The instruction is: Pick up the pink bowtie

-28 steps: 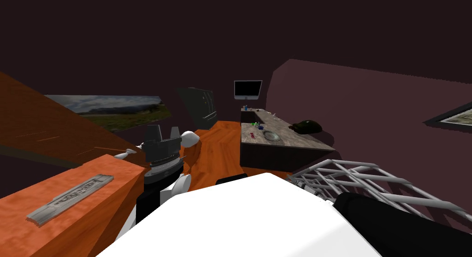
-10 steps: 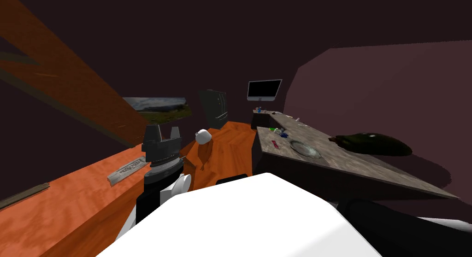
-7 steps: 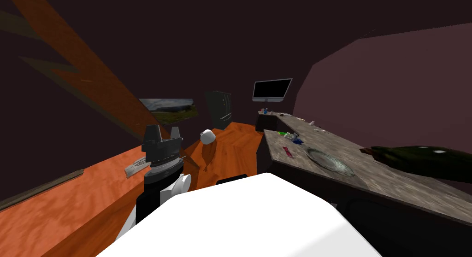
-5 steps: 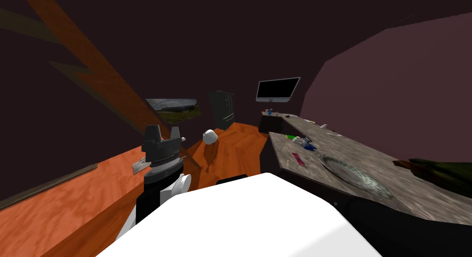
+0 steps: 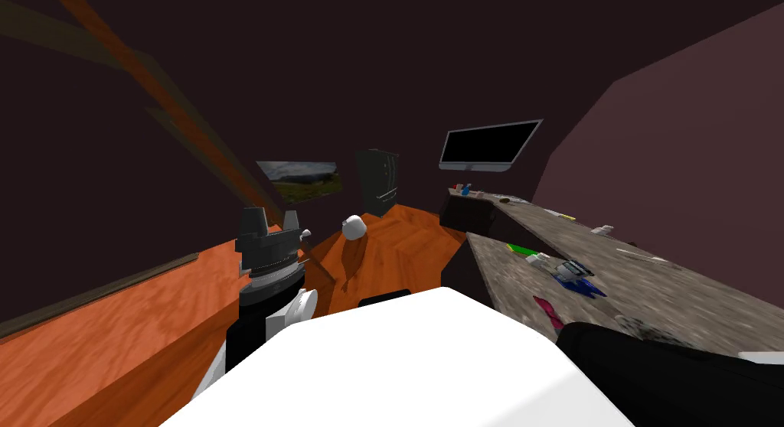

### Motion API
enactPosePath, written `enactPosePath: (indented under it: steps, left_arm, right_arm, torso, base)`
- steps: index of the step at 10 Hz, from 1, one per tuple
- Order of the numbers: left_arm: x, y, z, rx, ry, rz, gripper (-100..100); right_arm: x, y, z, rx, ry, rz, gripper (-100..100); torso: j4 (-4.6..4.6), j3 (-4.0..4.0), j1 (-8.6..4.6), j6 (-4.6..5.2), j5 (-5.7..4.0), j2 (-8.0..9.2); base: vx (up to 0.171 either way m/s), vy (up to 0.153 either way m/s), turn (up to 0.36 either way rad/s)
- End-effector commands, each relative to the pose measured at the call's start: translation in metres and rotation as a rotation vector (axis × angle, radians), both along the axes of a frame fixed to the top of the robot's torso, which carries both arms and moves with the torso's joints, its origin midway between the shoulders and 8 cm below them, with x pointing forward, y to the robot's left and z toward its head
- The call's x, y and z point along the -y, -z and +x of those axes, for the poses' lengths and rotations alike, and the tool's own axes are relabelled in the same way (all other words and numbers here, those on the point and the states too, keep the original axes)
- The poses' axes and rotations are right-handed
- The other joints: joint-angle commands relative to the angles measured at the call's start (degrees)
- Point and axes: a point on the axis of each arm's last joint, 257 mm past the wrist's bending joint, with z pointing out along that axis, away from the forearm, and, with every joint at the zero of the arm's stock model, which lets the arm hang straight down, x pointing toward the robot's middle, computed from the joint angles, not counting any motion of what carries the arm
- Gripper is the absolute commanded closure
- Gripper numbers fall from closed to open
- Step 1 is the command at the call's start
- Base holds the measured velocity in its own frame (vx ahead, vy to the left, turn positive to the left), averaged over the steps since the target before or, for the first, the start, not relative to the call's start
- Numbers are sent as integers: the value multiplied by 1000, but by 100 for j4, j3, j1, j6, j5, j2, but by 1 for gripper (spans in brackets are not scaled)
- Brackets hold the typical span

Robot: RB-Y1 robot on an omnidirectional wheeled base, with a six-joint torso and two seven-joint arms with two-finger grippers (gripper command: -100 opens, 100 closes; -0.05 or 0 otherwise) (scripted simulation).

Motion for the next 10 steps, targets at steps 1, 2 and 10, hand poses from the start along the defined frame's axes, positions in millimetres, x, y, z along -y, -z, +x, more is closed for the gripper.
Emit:
enactPosePath:
  steps: [1,2,10]
  left_arm:
    - [0,0,0,0,0,0,0]
    - [0,0,0,0,0,0,0]
    - [0,0,0,0,0,0,0]
  right_arm:
    - [4,-2,6,1,-1,-8,-100]
    - [3,-2,3,0,0,-5,-100]
    - [-11,24,-25,4,27,-1,-100]
  torso:
    - [0,0,0,0,0,0]
    - [2,4,0,1,0,6]
    - [21,49,26,9,5,81]
  base:
    - [169,-87,130]
    - [77,-43,35]
    - [16,-27,37]
